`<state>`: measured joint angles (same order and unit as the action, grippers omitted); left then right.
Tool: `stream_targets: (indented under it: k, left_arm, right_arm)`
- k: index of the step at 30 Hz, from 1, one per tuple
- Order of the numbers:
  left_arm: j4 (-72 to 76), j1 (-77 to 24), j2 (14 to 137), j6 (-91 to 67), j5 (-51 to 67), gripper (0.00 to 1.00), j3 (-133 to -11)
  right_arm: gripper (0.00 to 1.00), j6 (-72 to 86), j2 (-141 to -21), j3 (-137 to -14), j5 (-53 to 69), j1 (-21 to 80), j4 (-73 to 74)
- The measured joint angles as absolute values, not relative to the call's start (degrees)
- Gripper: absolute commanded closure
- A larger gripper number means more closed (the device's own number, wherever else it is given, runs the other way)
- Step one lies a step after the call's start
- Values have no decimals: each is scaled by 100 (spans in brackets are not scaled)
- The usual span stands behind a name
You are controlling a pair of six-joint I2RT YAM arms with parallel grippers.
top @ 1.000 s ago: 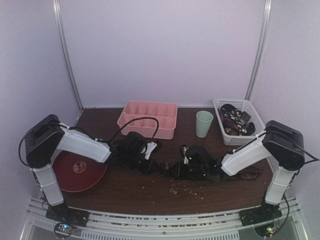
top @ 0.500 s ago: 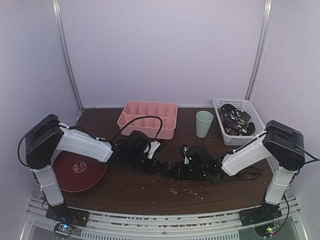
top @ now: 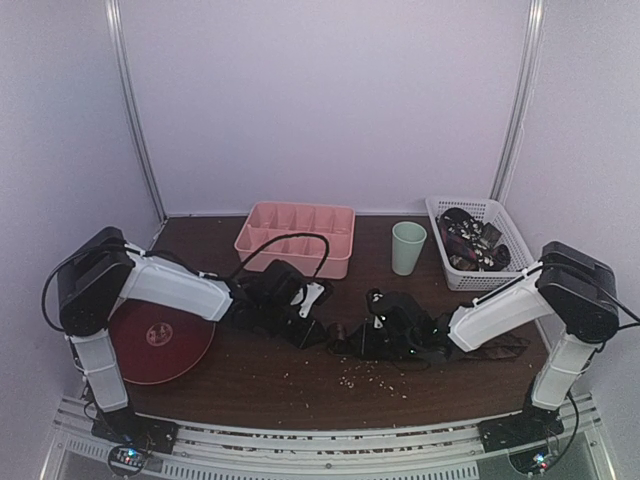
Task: Roll the ties
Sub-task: Roll the tie at the center of the board.
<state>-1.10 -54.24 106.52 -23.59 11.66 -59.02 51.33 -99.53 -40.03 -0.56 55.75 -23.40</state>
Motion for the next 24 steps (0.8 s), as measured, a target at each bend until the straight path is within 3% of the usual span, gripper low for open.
stream_targets:
  k: [12,24]
  left_arm:
    - [-167,-5452,10674,-2346,1168,83,-6062]
    - [-185,-5524,10748,-2346,1173,83,-6254]
  right_arm:
    - [85,5116,-9633,-3837,-217,5575,-2322]
    - [66,5218,-9032,-3542,-628,5575,-2156]
